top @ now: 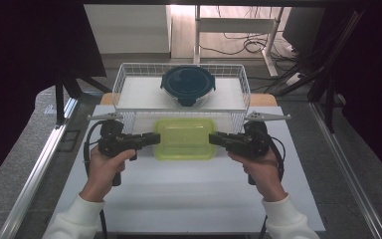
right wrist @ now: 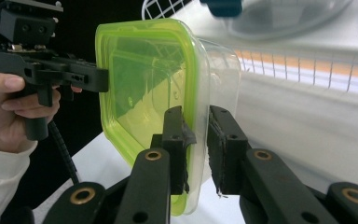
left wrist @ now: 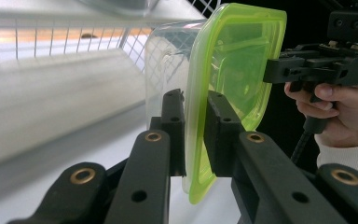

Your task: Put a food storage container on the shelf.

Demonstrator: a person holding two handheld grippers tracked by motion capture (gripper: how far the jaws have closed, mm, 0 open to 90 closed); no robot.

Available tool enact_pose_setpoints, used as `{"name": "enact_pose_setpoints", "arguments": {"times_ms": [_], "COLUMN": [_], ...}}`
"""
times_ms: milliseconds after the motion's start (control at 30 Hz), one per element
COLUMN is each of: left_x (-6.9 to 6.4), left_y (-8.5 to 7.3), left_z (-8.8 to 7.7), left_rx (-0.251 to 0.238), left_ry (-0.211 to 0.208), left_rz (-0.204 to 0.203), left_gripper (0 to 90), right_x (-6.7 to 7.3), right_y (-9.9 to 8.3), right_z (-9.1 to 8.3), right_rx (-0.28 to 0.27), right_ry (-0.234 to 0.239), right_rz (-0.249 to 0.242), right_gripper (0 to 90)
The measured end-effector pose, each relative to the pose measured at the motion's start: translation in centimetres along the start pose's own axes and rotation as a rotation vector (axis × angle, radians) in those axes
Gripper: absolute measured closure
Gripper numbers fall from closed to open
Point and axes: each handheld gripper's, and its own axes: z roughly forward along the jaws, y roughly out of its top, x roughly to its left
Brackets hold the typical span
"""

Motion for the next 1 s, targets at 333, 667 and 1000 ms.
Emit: {"name": "enact_pose_setpoints", "arguments": {"times_ms": [333,667,1000], "left_x": [-0.3,-0.1,0.6], "left_y": [3.3,5.9,7.8], "left_z": [-1.0,-1.5,-1.3], "left_rx": [-0.029,-0.038,-0.037], "left_ry": [-0.010,-0.014,-0.012], "left_rz": [0.008,0.015,-0.005], "left_gripper": [79.7,79.8,79.8], "right_x": [0.5,0.5,-0.3], "right_y": [4.0,6.8,8.9], "right_z": [-0.4,-0.4,0.2], "right_rx": [-0.012,-0.029,-0.026], "right_ry": [0.006,0.009,0.011], "right_rz": [-0.035,-0.034,-0.030], "right_gripper": [76.6,76.6,76.8]}}
